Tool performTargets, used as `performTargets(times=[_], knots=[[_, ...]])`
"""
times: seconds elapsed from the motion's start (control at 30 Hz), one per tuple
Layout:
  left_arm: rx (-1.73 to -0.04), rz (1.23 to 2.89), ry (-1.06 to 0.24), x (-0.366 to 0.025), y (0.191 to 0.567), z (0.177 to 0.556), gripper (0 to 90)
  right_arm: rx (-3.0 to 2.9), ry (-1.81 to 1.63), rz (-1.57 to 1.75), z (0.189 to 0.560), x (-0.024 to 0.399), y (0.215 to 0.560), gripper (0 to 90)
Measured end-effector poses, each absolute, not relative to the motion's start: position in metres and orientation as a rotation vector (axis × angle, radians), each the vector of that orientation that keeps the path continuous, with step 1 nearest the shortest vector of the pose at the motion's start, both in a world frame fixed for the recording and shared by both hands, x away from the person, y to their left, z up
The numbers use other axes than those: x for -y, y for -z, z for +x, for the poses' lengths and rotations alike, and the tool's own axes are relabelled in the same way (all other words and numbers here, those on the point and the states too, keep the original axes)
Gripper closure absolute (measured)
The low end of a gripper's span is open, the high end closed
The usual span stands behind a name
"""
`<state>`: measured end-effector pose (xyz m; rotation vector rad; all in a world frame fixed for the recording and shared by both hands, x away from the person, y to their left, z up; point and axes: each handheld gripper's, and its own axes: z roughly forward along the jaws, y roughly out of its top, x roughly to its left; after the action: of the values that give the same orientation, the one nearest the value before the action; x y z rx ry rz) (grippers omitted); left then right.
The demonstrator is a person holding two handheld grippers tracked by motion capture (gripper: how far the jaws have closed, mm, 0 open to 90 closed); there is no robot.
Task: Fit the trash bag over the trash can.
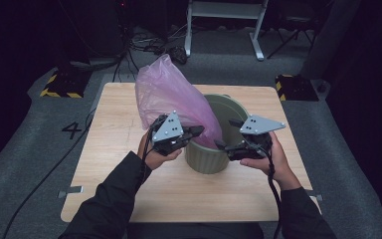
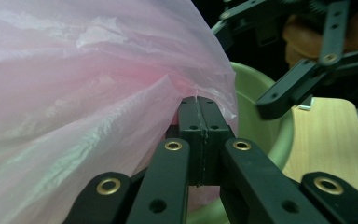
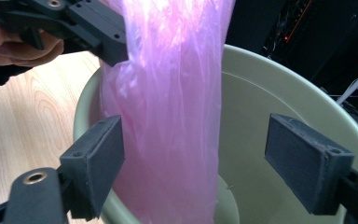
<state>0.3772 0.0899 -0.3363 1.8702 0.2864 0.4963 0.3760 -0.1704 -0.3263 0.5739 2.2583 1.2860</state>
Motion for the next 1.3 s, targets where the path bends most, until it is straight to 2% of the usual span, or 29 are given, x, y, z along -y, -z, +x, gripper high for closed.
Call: performTargets(times=[0.13,0.47,0.57,0.83,1.03,1.17,1.3], knots=[[-0.27,1.878,-0.495,-0.087,0.335,0.375,89.8,-2.266,-1.279,0.562,0.378,0.164,0.329,25.6],[-0.26,1.881,-0.499,-0.083,0.334,0.373,89.6,-2.25,-1.262,0.494,0.379,0.157,0.332,77.8],[-0.274,1.871,-0.515,-0.085,0.334,0.373,88.1,-2.226,-1.242,0.49,0.377,0.156,0.332,87.0],[-0.284,1.845,-0.576,-0.104,0.334,0.359,68.2,-2.207,-1.235,0.531,0.381,0.166,0.333,89.8],[-0.383,1.811,-0.625,-0.135,0.34,0.346,46.3,-2.212,-1.227,0.557,0.381,0.18,0.336,89.6],[-0.445,1.75,-0.634,-0.158,0.342,0.342,39.3,-2.215,-1.195,0.563,0.383,0.187,0.339,89.5],[-0.485,1.717,-0.63,-0.176,0.339,0.346,27.2,-2.218,-1.178,0.555,0.383,0.193,0.34,88.8]])
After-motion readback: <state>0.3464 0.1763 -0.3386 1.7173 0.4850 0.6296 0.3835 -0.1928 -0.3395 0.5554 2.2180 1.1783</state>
